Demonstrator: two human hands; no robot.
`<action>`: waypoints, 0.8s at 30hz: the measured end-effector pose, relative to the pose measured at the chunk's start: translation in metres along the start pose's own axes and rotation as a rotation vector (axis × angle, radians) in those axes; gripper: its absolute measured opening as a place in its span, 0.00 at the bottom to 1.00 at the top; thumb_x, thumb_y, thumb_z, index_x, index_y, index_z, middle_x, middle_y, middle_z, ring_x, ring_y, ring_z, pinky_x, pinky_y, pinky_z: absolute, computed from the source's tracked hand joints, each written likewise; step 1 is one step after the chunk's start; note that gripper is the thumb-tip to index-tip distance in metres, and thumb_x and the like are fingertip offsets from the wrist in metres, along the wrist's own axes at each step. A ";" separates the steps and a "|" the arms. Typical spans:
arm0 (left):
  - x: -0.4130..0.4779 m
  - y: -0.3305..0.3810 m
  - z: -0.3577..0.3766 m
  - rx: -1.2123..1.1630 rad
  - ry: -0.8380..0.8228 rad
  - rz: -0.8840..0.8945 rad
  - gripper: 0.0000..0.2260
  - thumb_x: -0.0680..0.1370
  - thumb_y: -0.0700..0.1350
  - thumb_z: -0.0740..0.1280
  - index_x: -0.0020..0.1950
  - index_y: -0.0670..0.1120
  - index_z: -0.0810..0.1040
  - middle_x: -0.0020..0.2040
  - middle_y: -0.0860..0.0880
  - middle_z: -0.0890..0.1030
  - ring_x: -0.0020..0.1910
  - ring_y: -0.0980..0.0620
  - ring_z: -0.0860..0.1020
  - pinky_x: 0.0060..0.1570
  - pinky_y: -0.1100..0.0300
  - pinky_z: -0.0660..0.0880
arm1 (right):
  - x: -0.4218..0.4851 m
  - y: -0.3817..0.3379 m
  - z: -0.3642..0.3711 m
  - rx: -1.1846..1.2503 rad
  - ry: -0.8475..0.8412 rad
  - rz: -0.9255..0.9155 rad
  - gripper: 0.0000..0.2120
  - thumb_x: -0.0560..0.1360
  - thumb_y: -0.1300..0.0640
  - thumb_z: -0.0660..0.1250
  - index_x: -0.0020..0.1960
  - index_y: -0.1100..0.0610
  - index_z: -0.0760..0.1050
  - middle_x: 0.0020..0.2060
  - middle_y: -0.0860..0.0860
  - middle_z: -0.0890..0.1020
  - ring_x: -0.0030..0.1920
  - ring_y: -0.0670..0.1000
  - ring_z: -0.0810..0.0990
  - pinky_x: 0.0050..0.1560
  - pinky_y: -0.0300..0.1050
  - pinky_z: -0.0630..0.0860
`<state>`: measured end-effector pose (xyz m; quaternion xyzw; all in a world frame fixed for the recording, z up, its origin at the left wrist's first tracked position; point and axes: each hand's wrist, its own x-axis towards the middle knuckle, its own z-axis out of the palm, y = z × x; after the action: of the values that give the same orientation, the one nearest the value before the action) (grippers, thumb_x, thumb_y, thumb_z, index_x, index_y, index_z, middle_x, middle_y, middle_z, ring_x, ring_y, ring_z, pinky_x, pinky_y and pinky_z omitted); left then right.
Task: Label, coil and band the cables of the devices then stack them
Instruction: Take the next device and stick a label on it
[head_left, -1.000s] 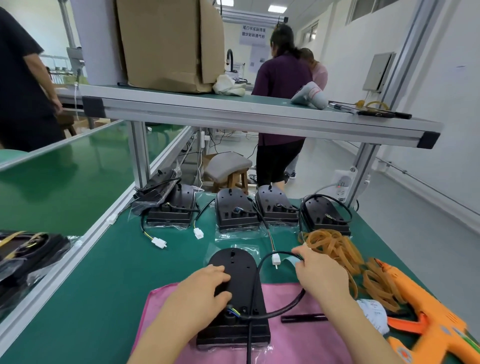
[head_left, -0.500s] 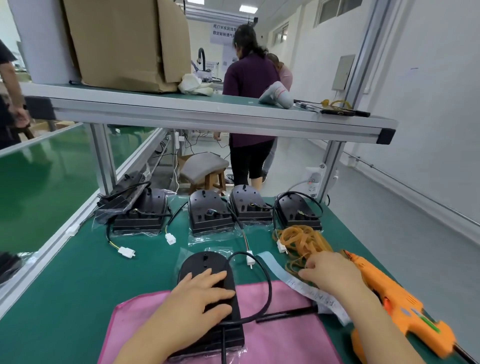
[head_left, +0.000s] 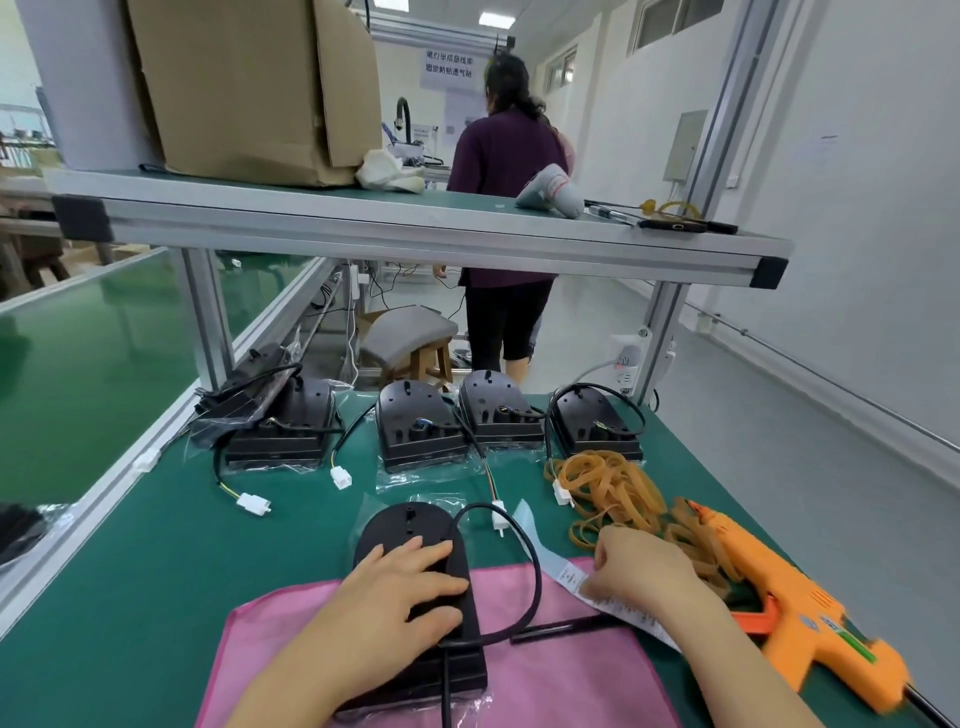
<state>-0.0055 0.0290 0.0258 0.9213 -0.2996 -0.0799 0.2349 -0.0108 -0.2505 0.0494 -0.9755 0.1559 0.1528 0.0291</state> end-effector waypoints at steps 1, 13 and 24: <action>0.000 0.000 0.000 -0.002 -0.001 -0.001 0.17 0.80 0.59 0.59 0.69 0.66 0.69 0.77 0.66 0.54 0.77 0.64 0.46 0.76 0.58 0.40 | 0.000 -0.001 0.001 -0.004 -0.013 0.000 0.12 0.69 0.46 0.67 0.48 0.51 0.73 0.39 0.46 0.78 0.40 0.48 0.77 0.37 0.41 0.70; 0.028 0.044 -0.020 -0.028 0.189 0.034 0.09 0.79 0.53 0.64 0.56 0.56 0.80 0.60 0.59 0.76 0.63 0.57 0.69 0.65 0.62 0.64 | -0.007 0.016 -0.014 0.813 0.179 -0.047 0.09 0.74 0.55 0.68 0.37 0.56 0.75 0.39 0.51 0.83 0.33 0.47 0.76 0.32 0.37 0.73; 0.097 0.124 0.033 -0.154 0.454 0.055 0.06 0.78 0.46 0.64 0.51 0.49 0.79 0.50 0.53 0.78 0.52 0.52 0.75 0.49 0.61 0.68 | -0.024 0.021 -0.008 1.122 0.239 -0.080 0.04 0.70 0.57 0.73 0.37 0.50 0.83 0.36 0.45 0.85 0.39 0.44 0.81 0.35 0.35 0.72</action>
<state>-0.0004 -0.1286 0.0554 0.8866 -0.2570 0.1131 0.3676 -0.0365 -0.2642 0.0644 -0.8262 0.1783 -0.0659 0.5303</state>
